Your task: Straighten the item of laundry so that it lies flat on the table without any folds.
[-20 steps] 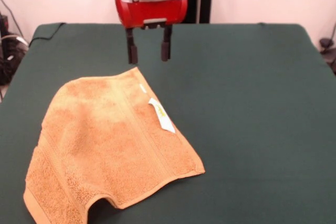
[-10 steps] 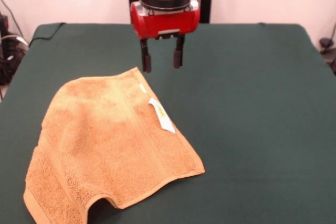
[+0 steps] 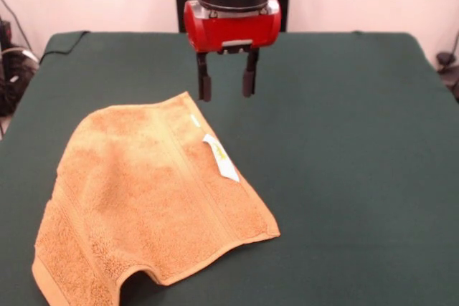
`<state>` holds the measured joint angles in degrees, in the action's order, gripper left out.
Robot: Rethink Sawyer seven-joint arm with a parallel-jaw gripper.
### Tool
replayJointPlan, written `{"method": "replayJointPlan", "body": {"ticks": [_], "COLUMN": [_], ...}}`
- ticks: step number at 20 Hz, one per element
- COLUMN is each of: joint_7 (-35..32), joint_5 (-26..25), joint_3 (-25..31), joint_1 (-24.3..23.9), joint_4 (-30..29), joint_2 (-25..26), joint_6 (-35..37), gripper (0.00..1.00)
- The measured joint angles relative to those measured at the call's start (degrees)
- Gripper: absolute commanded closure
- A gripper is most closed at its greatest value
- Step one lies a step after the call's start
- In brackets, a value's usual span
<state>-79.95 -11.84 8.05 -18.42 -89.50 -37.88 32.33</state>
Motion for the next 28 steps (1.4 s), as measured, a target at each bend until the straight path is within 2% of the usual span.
{"method": "replayJointPlan", "body": {"ticks": [6, 19, 28], "joint_7": [0.0, 0.0, 0.0], "joint_5": [1.19, 2.84, 2.88], "joint_3": [-1.2, -1.26, -2.23], "joint_1": [1.14, 1.48, 1.37], "joint_4": [1.52, 7.64, 15.4], "joint_2": [0.97, 7.19, 9.86], "joint_6": [0.0, 1.68, 11.79], "gripper": [0.0, 0.0, 0.0]}}
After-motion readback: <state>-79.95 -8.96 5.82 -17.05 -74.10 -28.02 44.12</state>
